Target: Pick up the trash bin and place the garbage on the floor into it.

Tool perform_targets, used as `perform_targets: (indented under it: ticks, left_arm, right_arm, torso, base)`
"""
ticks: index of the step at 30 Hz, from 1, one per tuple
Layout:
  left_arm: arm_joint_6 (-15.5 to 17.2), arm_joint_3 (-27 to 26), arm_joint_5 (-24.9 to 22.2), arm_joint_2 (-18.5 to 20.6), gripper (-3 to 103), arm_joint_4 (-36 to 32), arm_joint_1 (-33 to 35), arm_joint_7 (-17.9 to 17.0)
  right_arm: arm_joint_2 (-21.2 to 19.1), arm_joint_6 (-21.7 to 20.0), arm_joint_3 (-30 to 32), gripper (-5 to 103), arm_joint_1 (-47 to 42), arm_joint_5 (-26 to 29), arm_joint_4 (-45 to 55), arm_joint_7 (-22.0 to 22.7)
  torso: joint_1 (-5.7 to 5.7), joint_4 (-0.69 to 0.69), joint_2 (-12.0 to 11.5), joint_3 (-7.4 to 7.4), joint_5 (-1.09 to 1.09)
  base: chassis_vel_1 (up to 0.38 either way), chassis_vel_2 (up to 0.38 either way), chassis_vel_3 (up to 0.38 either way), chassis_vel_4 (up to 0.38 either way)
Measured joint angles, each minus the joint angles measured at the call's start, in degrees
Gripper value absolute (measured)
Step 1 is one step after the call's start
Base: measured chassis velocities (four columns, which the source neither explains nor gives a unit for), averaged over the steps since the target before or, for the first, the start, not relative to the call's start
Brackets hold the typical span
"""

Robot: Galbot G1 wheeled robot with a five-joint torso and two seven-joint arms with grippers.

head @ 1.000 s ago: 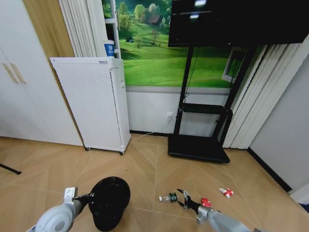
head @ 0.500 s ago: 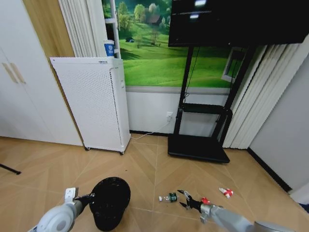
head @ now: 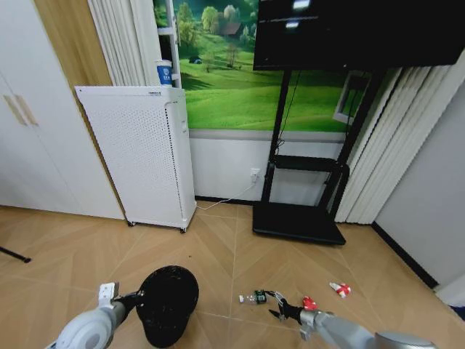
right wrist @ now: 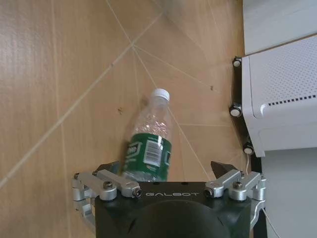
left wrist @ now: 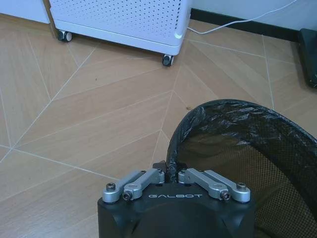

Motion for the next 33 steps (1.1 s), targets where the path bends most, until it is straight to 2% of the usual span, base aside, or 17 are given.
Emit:
perform_targets:
  ticks: [5,10,20,33]
  left_arm:
    - [0.0,-0.1,0.1,0.0,7,-0.3,0.2,0.1]
    - [-0.2,-0.6,0.9,-0.2,7,-0.9,0.7,0.2]
    - [-0.3,-0.1,0.8,-0.4,7,-1.1,0.3,0.1]
    - [-0.5,0.2,0.8,-0.3,7,-0.1,-0.3,1.1]
  right_arm:
    - [-1.3,0.2,0.6,100,0.6,0.5,0.8,-0.3]
    - [-4.6,0.3,2.6,100,0.3,0.2,3.2,-0.5]
    - [-0.8,0.3,1.1,100,-1.7,-0.9,-2.0,-0.5]
    - [5.0,1.9,-2.1,100,0.3,-0.9,-6.9,-0.3]
  torso:
    - [0.0,-0.01,0.0,0.0,-0.01]
    - [0.0,-0.01,0.0,0.0,-0.03]
    - [0.0,-0.01,0.0,0.0,-0.01]
    - [0.0,-0.01,0.0,0.0,-0.02]
  base:
    - [0.0,0.0,0.0,0.0]
    - [0.0,0.0,0.0,0.0]
    - [0.0,0.0,0.0,0.0]
    - [0.0,0.0,0.0,0.0]
